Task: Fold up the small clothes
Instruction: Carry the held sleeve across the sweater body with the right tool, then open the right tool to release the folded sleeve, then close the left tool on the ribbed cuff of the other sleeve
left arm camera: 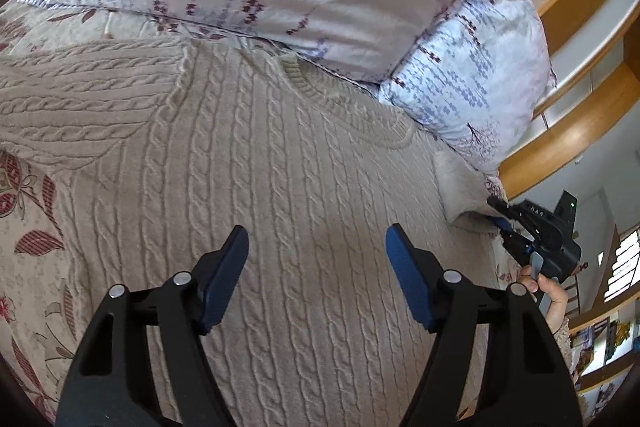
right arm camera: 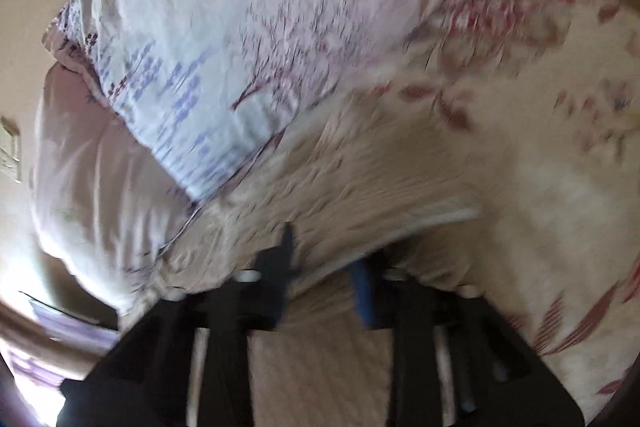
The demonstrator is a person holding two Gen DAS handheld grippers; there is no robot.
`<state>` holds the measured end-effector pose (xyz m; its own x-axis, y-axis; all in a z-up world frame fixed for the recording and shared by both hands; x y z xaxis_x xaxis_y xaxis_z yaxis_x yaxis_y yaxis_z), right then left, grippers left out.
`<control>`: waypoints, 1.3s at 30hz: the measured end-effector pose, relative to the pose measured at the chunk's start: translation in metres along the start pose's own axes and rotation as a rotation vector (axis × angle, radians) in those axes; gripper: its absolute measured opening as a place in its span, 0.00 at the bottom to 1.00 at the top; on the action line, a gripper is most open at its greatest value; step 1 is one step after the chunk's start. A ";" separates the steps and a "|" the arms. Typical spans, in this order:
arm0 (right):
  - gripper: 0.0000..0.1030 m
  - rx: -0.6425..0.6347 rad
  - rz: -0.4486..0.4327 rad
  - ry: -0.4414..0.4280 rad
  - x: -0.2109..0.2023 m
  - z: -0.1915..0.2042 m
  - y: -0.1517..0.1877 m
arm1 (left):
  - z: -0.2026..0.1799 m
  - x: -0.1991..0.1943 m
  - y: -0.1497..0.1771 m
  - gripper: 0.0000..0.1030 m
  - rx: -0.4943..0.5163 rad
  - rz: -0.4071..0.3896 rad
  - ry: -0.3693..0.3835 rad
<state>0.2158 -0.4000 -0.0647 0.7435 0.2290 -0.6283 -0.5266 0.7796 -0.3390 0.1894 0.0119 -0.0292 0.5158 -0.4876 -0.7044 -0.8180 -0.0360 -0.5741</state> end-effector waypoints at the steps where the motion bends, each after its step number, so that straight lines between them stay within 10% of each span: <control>1: 0.13 -0.032 -0.025 0.013 0.001 0.007 -0.002 | 0.002 0.000 -0.001 0.66 -0.007 -0.001 0.002; 6: 0.10 -0.251 -0.091 -0.060 -0.006 0.084 0.011 | 0.011 -0.004 -0.006 0.61 -0.055 -0.022 0.032; 11: 0.11 -0.492 0.054 -0.214 0.009 0.178 0.085 | 0.011 -0.003 -0.011 0.60 -0.108 -0.043 0.089; 15: 0.59 -0.593 0.331 -0.210 0.047 0.188 0.164 | 0.011 0.003 -0.012 0.58 -0.153 -0.031 0.132; 28: 0.49 0.193 0.163 -0.129 -0.006 -0.007 0.037 | -0.002 0.060 -0.029 0.43 -0.223 0.094 0.136; 35: 0.36 0.275 0.100 -0.128 0.004 -0.028 0.008 | 0.005 0.088 -0.038 0.17 -0.311 0.095 0.126; 39: 0.09 0.263 0.037 -0.094 0.001 -0.034 -0.007 | 0.007 0.098 -0.046 0.07 -0.337 0.086 0.136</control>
<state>0.2064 -0.4254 -0.0868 0.7670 0.3036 -0.5653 -0.4380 0.8915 -0.1157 0.2791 -0.0280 -0.0748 0.4216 -0.6120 -0.6691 -0.9064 -0.2641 -0.3296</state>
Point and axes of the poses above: each gripper's, at about its wrist camera, not at the fingertips, and x roughly the way its jaws point, z to its left, y to its underside, the point moved 9 cm from there along x, roughly the way its jaws point, and after that the axes turned 11 degrees about x, right-handed, at the moved point
